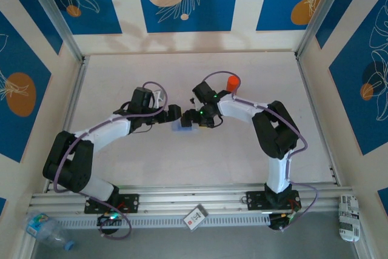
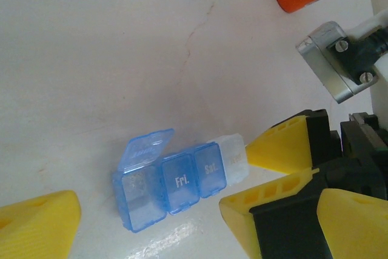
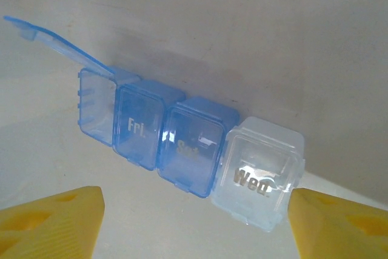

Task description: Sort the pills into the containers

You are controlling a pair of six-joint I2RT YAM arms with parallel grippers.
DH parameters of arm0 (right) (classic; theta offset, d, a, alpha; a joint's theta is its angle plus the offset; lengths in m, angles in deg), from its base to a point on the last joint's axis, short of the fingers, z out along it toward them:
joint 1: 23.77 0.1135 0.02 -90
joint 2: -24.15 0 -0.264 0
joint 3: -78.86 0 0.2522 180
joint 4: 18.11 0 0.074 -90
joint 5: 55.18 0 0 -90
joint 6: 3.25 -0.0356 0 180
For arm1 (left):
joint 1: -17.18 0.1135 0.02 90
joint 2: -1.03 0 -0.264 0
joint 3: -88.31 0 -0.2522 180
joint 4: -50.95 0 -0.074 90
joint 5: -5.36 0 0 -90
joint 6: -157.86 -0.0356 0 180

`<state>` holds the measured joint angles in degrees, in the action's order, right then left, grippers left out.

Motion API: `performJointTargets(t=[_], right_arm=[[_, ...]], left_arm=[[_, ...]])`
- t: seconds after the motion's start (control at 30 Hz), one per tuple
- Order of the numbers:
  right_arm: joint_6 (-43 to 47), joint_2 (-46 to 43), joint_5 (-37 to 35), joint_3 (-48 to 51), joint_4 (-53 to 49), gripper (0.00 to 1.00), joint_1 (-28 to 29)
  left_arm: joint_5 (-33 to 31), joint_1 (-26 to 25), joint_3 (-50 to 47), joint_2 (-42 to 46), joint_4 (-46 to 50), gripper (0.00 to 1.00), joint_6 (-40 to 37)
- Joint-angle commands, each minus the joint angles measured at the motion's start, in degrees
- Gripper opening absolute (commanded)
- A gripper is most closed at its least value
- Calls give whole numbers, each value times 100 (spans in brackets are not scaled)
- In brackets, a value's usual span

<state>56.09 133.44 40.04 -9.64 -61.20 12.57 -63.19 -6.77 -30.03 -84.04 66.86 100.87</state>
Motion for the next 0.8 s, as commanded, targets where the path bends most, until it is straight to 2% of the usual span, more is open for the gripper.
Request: performJointTargets(t=[0.0, 0.1, 0.2, 0.43, 0.63, 0.67, 0.77], right_arm=[[-127, -519, -36, 120, -45, 80, -197], [-75, -930, -550, 164, -245, 84, -278], [-57, -1222, -1035, 144, -529, 99, -405], [-156, -1501, -1787, 162, -967, 99, -901], [-18, -1707, -1624, 327, -847, 99, -1225], [-56, -1746, -1573, 380, -800, 96, -1307], [-309, -1878, -1062, 587, -609, 96, -1725]], left_arm=[[177, 49, -120, 217, -188, 100, 91], [219, 47, -225, 213, -188, 100, 122], [331, 39, -356, 157, -346, 100, 266], [263, -54, -546, -18, -671, 100, 633], [131, -184, -657, -42, -803, 100, 698], [127, -198, -659, -60, -819, 100, 706], [35, -259, -661, -126, -866, 100, 689]])
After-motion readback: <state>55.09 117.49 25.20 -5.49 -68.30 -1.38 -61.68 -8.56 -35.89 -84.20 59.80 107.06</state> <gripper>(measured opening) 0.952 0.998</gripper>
